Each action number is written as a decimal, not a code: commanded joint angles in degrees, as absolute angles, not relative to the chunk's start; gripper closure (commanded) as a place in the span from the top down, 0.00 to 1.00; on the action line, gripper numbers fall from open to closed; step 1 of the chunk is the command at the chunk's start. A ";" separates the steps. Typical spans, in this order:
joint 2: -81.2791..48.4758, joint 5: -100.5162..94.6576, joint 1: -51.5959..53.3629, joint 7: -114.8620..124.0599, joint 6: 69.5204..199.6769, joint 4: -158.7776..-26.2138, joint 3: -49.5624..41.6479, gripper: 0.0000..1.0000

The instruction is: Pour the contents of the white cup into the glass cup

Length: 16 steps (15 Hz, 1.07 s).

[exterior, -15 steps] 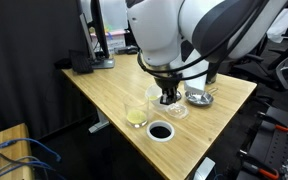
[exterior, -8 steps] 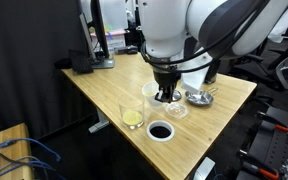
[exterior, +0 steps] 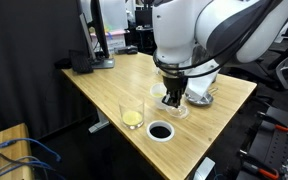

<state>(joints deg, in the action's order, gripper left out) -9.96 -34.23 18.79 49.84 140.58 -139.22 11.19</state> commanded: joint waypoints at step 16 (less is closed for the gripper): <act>-9.86 -28.34 19.01 49.53 148.46 -139.54 9.55 0.36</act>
